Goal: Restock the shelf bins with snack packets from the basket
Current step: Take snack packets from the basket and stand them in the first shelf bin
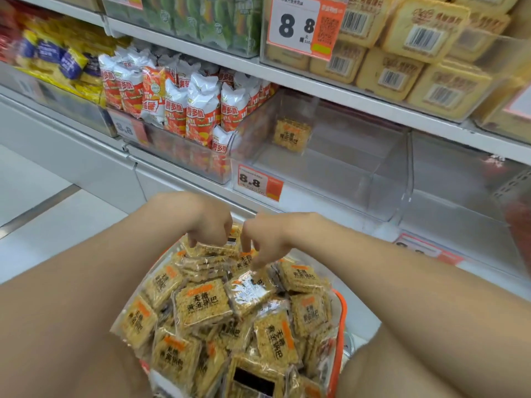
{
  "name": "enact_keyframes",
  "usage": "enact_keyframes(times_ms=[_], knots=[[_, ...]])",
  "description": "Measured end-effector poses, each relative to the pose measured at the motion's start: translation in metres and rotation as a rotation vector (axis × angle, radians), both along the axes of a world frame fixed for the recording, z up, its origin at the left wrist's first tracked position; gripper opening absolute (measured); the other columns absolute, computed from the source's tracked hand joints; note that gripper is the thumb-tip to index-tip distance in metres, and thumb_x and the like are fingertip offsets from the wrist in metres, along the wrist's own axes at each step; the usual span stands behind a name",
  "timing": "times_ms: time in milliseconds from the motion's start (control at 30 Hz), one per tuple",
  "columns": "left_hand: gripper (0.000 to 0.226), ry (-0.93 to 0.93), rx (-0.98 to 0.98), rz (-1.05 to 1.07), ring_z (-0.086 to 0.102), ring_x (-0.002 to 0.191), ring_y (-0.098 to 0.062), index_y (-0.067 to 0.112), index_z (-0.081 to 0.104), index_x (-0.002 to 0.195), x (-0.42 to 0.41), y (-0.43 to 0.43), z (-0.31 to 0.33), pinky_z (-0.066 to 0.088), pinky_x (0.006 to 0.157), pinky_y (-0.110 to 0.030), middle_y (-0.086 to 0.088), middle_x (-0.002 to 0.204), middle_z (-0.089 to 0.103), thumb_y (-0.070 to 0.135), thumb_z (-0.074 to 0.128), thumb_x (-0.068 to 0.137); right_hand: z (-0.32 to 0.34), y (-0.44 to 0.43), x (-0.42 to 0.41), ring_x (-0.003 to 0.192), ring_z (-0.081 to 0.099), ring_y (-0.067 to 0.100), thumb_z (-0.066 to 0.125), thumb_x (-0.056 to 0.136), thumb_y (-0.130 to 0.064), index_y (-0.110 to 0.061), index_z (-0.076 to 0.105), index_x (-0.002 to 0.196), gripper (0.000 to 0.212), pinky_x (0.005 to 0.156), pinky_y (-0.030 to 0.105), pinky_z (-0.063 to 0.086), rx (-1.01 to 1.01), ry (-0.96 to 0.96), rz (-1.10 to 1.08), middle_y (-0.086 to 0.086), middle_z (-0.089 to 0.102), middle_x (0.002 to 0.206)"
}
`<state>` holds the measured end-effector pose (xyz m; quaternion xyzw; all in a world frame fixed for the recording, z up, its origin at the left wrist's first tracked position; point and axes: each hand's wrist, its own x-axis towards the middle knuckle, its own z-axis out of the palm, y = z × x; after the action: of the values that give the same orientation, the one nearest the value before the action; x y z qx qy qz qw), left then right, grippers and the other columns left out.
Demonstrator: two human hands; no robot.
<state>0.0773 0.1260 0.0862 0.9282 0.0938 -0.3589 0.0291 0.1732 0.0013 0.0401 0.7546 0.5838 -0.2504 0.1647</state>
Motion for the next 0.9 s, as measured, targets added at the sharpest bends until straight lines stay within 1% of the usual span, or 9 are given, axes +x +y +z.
enact_keyframes(times_ms=[100,200,300,400,533,600,667,733,900], knots=[[0.036,-0.057,0.041,-0.049,0.064,0.102,-0.026,0.016,0.066,0.131,0.008,-0.002,-0.012,0.051,0.086,-0.037,-0.008,0.128,0.068,0.02,0.049,0.1,-0.038,-0.002,-0.008,0.111,0.064,0.026,0.076,0.086,-0.059,-0.014,0.066,0.13,0.064,0.09,0.043,0.058,-0.074,-0.095,0.107,0.002,0.068,0.121],[0.04,-0.071,0.017,-0.049,0.059,0.125,-0.026,0.02,0.063,0.139,0.015,-0.009,-0.016,0.051,0.101,-0.039,-0.004,0.144,0.059,0.016,0.049,0.102,-0.057,-0.006,-0.011,0.107,0.066,0.026,0.077,0.083,-0.064,-0.013,0.062,0.127,0.069,0.083,0.04,0.059,-0.105,-0.119,0.128,0.001,0.068,0.115],[0.047,-0.078,-0.013,-0.039,0.052,0.135,-0.023,0.025,0.053,0.149,0.02,-0.013,-0.016,0.045,0.097,-0.03,0.001,0.153,0.051,0.013,0.047,0.104,-0.063,-0.007,-0.011,0.111,0.066,0.027,0.079,0.084,-0.059,-0.009,0.06,0.129,0.069,0.086,0.038,0.057,-0.112,-0.121,0.139,0.004,0.066,0.118],[0.047,-0.09,-0.021,-0.037,0.051,0.136,-0.022,0.027,0.052,0.149,0.023,-0.011,-0.02,0.044,0.1,-0.031,0.002,0.155,0.048,0.013,0.046,0.105,-0.065,-0.008,-0.008,0.1,0.066,0.024,0.082,0.082,-0.055,-0.009,0.059,0.125,0.067,0.083,0.039,0.058,-0.157,-0.065,0.091,-0.002,0.061,0.103],[0.049,-0.09,-0.024,-0.03,0.051,0.136,-0.023,0.028,0.051,0.15,0.023,-0.01,-0.018,0.045,0.101,-0.032,0.002,0.154,0.048,0.012,0.046,0.104,-0.052,0.0,0.005,0.087,0.062,0.019,0.082,0.089,-0.037,-0.015,0.063,0.093,0.029,0.067,0.027,0.045,-0.111,0.104,-0.05,-0.003,0.066,0.092],[0.05,-0.097,-0.023,-0.037,0.055,0.13,-0.024,0.029,0.051,0.15,0.026,-0.01,-0.016,0.047,0.095,-0.032,0.001,0.151,0.051,0.012,0.047,0.103,-0.039,-0.001,0.014,0.089,0.062,0.017,0.082,0.089,-0.029,-0.015,0.069,0.096,0.02,0.071,0.027,0.046,-0.017,0.15,-0.119,-0.011,0.065,0.089],[0.052,-0.111,-0.031,-0.034,0.057,0.123,-0.024,0.03,0.052,0.149,0.03,-0.009,-0.013,0.047,0.088,-0.032,0.0,0.147,0.054,0.009,0.047,0.102,-0.029,-0.006,0.021,0.094,0.06,0.015,0.084,0.086,-0.029,-0.017,0.07,0.114,0.033,0.084,0.031,0.052,0.007,0.196,-0.186,-0.013,0.062,0.095],[0.053,-0.12,-0.047,-0.023,0.056,0.12,-0.023,0.03,0.052,0.149,0.033,-0.009,-0.011,0.047,0.089,-0.032,-0.001,0.147,0.054,0.008,0.047,0.101,-0.029,-0.014,0.022,0.099,0.059,0.015,0.085,0.084,-0.04,-0.02,0.069,0.126,0.049,0.095,0.035,0.054,-0.081,0.184,-0.182,-0.007,0.066,0.115],[0.047,-0.104,-0.027,-0.042,0.055,0.13,-0.025,0.023,0.055,0.148,0.038,-0.016,-0.007,0.044,0.088,-0.032,-0.001,0.151,0.052,0.008,0.045,0.104,-0.051,-0.019,0.012,0.111,0.065,0.026,0.076,0.082,-0.067,-0.011,0.069,0.125,0.07,0.095,0.041,0.057,-0.131,0.049,-0.121,0.003,0.07,0.122]])
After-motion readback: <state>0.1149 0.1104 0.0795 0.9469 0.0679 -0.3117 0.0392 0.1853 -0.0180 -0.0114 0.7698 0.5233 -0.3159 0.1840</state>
